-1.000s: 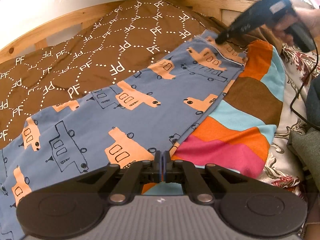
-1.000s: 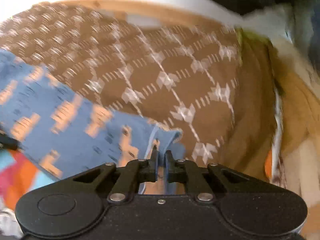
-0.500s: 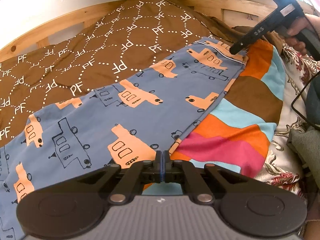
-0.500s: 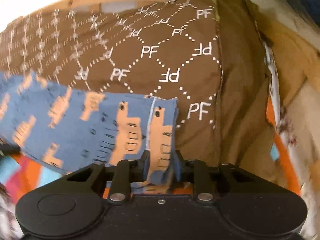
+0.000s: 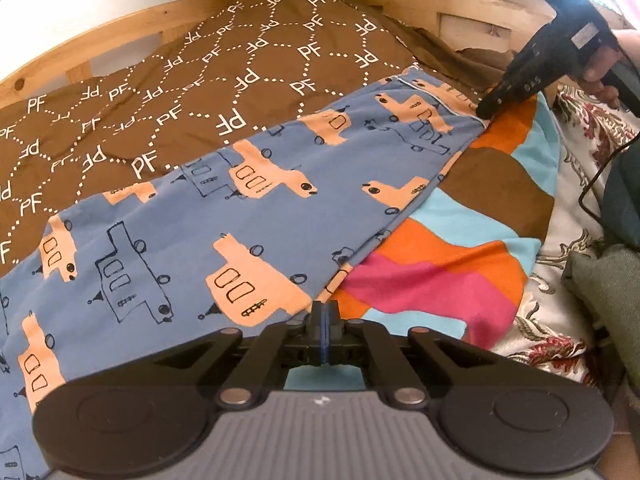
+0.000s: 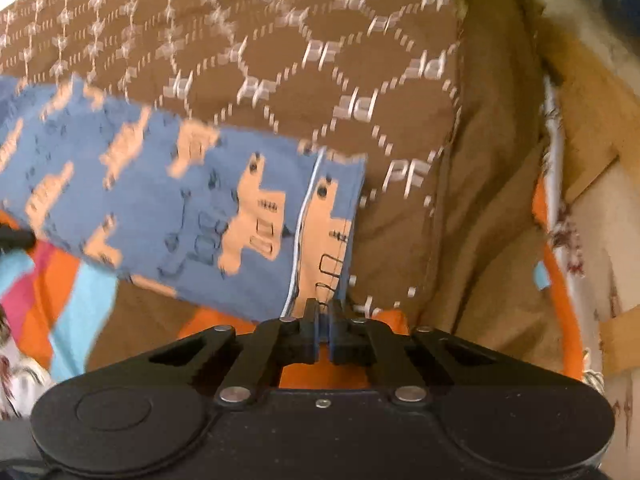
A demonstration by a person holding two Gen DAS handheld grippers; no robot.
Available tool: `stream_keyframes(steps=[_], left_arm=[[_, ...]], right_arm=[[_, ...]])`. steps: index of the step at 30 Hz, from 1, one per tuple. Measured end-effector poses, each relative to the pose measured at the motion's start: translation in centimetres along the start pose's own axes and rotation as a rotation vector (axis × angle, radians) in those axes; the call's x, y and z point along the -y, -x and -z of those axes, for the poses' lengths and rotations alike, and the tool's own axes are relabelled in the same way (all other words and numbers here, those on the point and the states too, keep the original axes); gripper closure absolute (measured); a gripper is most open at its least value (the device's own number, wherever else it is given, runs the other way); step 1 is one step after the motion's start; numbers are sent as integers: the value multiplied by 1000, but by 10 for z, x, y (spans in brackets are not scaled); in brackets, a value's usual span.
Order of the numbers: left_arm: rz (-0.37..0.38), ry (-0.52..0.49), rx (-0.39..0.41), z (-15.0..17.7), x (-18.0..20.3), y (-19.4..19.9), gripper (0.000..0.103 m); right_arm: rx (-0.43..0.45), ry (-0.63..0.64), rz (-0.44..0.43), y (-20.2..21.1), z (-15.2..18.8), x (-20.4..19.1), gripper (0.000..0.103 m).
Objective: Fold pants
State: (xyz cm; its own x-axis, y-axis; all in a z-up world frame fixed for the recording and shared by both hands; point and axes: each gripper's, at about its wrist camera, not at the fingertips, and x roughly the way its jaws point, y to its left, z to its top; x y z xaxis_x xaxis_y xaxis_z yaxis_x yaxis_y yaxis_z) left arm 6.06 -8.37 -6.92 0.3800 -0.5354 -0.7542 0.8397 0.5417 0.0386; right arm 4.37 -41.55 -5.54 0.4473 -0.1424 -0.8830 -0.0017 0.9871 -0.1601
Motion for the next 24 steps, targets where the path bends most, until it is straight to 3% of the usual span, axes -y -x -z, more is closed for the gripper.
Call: stream_keyframes(steps=[2,4,5,8,12,14,17,19,21,22,23,24], left_arm=[[13,18,1,-2,-8,9,103],[25,68,6,-6,-24,22,97],[25,97,12,-9,-35,28,96],[-44,176,28,-20,-77,44,92],[-267,183,28,-37,-138,47,85],[-320,203,-6,-45,-170,37,81],[-299,263,-76,-52,-210,14,69],[-255,286,-124,-54,-227,-2,54],[-239,275,-150,-55,-235,-17,51],[-237,256,-167,-55,-235,-24,51],[-235,234,-176,-55,-234,-29,54],[-237,206,-167,-54,-231,-31,77]], right_arm=[[21,-8,38,7,-5,-3,65],[79,50,86,19,-13,-17,43],[126,95,101,24,-17,-27,38],[231,171,25,27,-34,-60,37],[320,247,-168,6,-72,-105,37],[342,306,-235,-10,-95,-130,40],[343,360,-313,-37,-132,-166,47],[340,368,-367,-53,-156,-187,49],[319,372,-423,-68,-177,-203,49],[303,375,-444,-74,-184,-209,51],[284,378,-455,-81,-190,-214,65],[271,383,-456,-87,-193,-218,80]])
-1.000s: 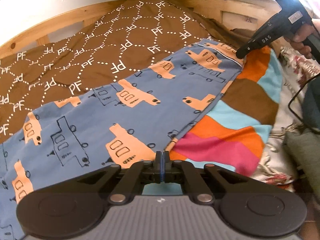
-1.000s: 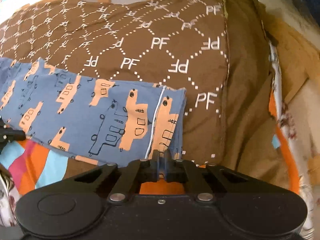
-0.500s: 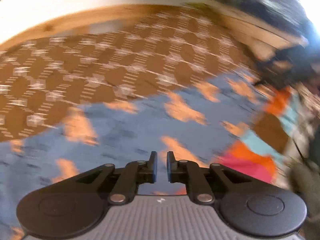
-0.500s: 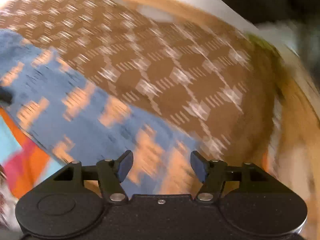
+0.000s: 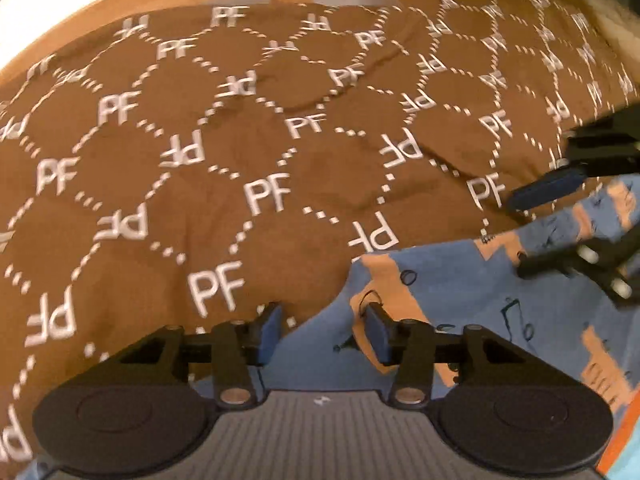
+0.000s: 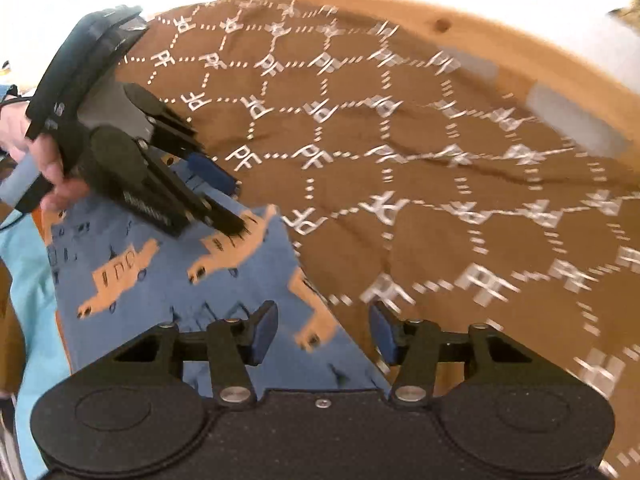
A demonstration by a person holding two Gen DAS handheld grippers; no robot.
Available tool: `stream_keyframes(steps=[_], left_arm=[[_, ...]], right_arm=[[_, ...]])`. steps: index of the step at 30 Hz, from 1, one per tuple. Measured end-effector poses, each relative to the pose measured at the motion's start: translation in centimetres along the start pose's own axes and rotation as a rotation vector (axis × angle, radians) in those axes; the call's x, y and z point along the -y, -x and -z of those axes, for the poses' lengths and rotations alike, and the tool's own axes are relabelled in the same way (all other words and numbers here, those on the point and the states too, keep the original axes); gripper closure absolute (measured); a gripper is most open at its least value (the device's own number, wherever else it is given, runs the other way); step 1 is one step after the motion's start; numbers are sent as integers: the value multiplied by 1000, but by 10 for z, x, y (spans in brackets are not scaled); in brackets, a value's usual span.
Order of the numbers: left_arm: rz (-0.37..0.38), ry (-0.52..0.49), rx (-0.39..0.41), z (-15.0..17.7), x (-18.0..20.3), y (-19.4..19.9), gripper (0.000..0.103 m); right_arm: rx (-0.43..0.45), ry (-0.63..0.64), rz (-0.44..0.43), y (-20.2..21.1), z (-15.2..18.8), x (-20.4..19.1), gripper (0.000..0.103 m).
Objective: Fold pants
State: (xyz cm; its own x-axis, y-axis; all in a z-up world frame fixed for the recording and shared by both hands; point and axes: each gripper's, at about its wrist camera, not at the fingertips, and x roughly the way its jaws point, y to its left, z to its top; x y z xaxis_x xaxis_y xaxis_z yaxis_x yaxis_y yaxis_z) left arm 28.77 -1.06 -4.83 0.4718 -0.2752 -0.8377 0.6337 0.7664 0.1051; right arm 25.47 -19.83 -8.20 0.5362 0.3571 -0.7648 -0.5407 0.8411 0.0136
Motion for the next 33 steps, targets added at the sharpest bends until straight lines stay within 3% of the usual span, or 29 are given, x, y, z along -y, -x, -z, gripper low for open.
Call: stream_keyframes(steps=[1,4,7,10,14,17,19,22,25,27,28,30,33], left_arm=[[17,-39,15,-1,5,0,97],[-38,-100,30,-1,20,-4,98],[-81,-98,55,3,26,-6,97],[-87,-67,75,6,25,0,92],[-90,43,185,21,9,40,92],[-1,117,189,48,-4,62,90],[-55,93,138,69,-6,66,89],[-195,110,91,99,-22,71,90],[-175,262,138,116,-46,97,90],[-181,319,167,121,-55,111,90],[-185,333,182,123,-57,118,88],[-196,331,190,125,-54,122,86],[-214,375,187,125,-49,118,82]], right_arm=[[-16,6,4,-7,-1,0,99],[-12,20,38,-11,2,-2,99],[21,-15,103,-8,4,-6,99],[38,-47,240,-10,9,-8,98],[115,-121,155,7,15,-21,87],[110,-65,128,8,22,-41,82],[61,-65,153,0,30,-46,68],[68,-187,257,1,50,-34,66],[78,-305,375,19,63,-36,62],[120,-353,327,37,76,-44,57],[141,-371,297,44,81,-52,45],[152,-358,243,53,91,-72,35],[68,-358,284,47,107,-84,36]])
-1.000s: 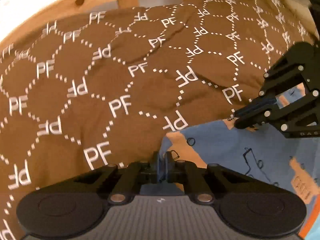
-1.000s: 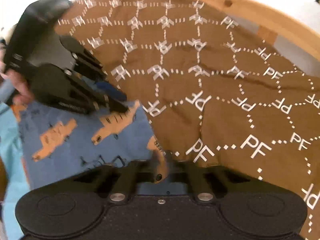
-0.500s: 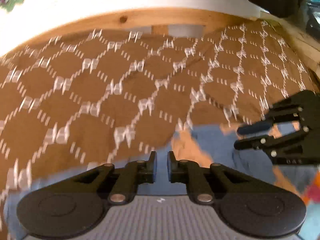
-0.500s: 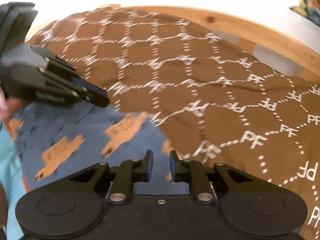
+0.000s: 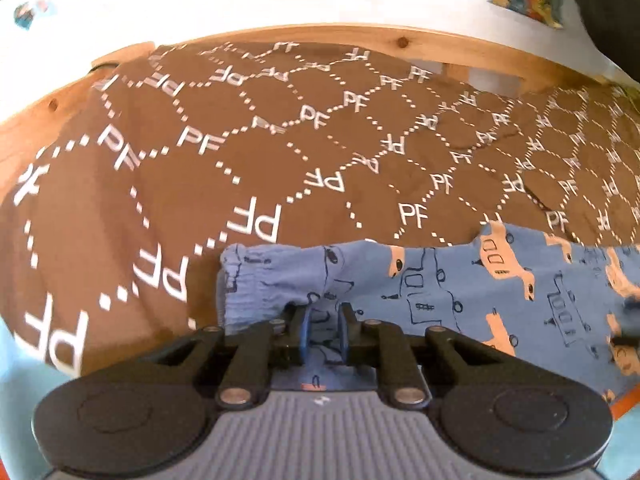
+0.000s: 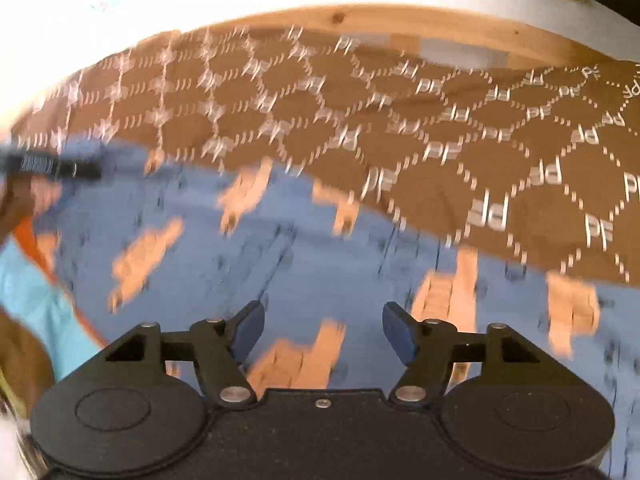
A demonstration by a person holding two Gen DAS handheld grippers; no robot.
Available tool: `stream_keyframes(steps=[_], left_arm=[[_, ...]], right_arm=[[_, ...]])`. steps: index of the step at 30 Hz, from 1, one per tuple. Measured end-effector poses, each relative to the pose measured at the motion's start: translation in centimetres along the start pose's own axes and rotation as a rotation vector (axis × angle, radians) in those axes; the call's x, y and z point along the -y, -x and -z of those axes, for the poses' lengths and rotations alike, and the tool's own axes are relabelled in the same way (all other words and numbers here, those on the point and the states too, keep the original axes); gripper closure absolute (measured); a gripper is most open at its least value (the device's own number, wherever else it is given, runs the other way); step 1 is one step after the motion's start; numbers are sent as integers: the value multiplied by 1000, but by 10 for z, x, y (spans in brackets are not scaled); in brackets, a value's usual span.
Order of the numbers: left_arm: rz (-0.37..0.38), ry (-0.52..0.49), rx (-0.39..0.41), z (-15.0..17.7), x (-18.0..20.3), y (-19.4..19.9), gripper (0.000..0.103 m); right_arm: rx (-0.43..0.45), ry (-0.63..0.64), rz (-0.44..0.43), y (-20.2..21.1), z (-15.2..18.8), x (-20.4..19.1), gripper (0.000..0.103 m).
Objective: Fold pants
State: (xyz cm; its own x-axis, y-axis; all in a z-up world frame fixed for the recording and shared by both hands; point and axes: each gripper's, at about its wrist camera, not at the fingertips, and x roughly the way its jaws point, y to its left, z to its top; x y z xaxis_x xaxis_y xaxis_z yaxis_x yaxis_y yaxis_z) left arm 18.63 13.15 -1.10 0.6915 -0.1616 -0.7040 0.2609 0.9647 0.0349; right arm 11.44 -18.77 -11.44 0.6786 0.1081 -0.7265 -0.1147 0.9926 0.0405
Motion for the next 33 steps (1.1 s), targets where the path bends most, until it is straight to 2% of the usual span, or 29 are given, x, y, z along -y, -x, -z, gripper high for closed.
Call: stream_keyframes(steps=[1,3,5,6,7,9,11,12,14,16,17,20,24,26,28,31,33], left_arm=[[3,17,0,0,4,3,76],[46,4,27,-3,14,4,47],[48,-54,54,-5,33,3,44],[24,-79,47,-6,38,-1,44],[-34,-95,22,-9,44,-9,45],[-98,-99,-49,-12,45,-28,45],[-111,-145,-47,-8,48,-34,44],[-121,-178,-51,-6,52,-34,42],[-145,-250,-65,-4,68,-32,32],[-152,-269,-66,-5,84,-28,24],[-112,-272,-51,-7,94,-24,24],[23,-266,-17,-17,129,-17,17],[207,-276,-14,-37,191,-22,16],[281,-297,-10,-50,226,-25,16],[337,-328,-4,-60,260,-28,16],[393,-393,8,-72,310,-33,16],[425,-416,11,-78,340,-42,16]], right_arm=[[-15,-40,30,0,6,5,37],[1,-111,63,13,9,11,37],[37,-138,113,27,13,15,33],[48,-157,137,32,17,18,31],[40,-179,157,33,22,23,30],[14,-267,199,36,31,45,32],[29,-349,200,47,38,61,40],[37,-380,230,55,38,67,40],[60,-432,326,73,41,76,26],[122,-512,332,96,47,91,24],[148,-543,328,108,51,98,23],[215,-598,398,141,58,118,20],[264,-751,422,162,74,155,22],[266,-819,405,162,84,170,30],[285,-869,384,162,95,179,33],[299,-953,360,155,106,191,44],[304,-995,358,151,110,195,47]])
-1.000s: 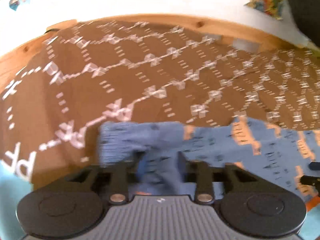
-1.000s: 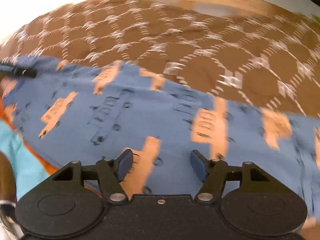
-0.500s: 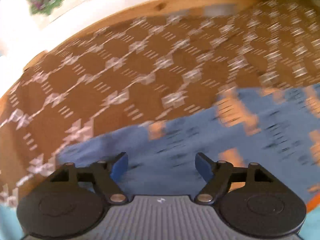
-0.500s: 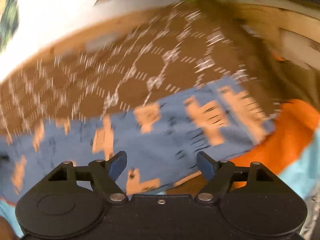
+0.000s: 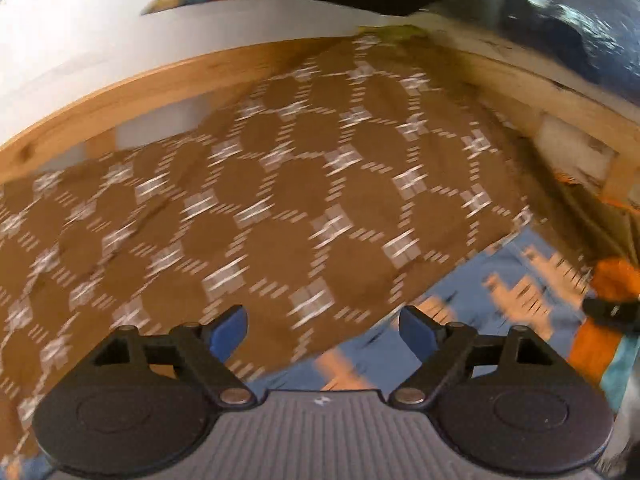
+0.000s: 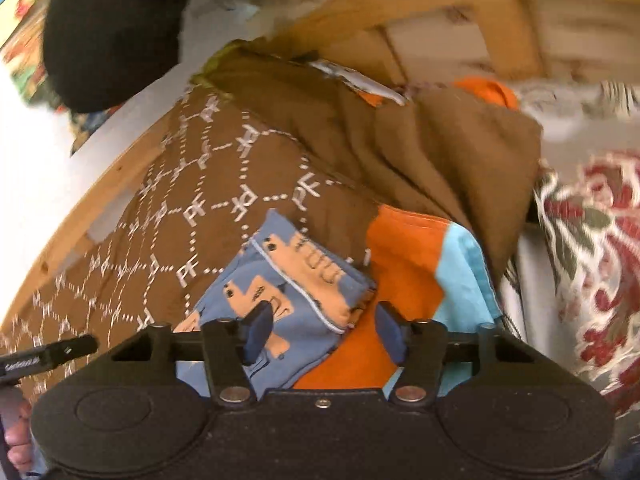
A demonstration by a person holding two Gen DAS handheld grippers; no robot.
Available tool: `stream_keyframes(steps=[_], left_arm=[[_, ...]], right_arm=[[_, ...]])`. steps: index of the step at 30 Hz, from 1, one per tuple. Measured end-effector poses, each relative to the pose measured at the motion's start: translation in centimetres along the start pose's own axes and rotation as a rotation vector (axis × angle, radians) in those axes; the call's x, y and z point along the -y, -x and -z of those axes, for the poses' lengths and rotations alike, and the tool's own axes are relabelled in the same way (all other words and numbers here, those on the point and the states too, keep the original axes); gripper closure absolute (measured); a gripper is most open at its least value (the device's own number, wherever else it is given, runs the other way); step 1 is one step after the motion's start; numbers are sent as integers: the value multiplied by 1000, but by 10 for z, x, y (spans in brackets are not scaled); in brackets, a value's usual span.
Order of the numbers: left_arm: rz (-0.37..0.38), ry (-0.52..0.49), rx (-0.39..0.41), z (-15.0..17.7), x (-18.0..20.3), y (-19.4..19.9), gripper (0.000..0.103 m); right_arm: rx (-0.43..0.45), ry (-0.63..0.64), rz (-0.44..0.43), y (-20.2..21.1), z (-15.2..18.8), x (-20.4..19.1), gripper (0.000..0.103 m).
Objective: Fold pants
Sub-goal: 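Grasp the folded pants edge with the right gripper while the left gripper grasps beside it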
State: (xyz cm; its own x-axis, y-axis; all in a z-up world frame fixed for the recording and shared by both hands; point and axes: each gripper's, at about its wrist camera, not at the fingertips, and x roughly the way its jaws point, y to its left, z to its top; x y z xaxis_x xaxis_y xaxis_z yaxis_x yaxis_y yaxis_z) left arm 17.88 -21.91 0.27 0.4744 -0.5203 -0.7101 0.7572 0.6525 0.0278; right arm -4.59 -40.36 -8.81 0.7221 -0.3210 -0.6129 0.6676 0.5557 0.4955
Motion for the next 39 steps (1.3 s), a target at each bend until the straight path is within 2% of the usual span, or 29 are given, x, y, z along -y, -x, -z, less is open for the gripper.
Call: stream_keyframes(steps=[2,7,9,11,12,14,17,18,19,22,26,32,36,39], left_arm=[[31,5,3,-12,18,-20,16],[94,-10,-27,-29,55,-78,16],[89,-48,-48,-30,69,-97,16],[55,-95,-59,-27,80,-110,16],[32,-117,-64,-25,84,-115,15],[5,-145,-51,-21,90,-122,14],[-14,-131,-50,-20,93,-125,14],[-18,-131,-56,-21,94,-124,14],[-22,-137,-61,-23,95,-122,16],[-16,-120,-55,-36,94,-112,21],[111,-31,-70,-53,83,-90,22],[308,66,-225,-77,86,-81,29],[395,149,-336,-85,91,-89,30],[406,202,-419,-83,92,-96,30]], right_arm=[[5,-6,8,-2,1,1,51],[25,19,12,-13,2,3,51],[30,32,8,-14,2,3,54],[37,25,14,-15,2,7,64],[38,15,18,-16,2,9,67],[37,3,19,-18,2,11,69],[41,18,27,-18,3,9,71],[43,21,33,-18,3,8,74],[50,25,43,-17,3,8,86],[72,57,41,-12,4,3,90],[139,221,62,-3,12,-20,91],[202,524,42,7,36,-62,91],[194,653,20,6,49,-76,91],[191,705,12,5,54,-83,91]])
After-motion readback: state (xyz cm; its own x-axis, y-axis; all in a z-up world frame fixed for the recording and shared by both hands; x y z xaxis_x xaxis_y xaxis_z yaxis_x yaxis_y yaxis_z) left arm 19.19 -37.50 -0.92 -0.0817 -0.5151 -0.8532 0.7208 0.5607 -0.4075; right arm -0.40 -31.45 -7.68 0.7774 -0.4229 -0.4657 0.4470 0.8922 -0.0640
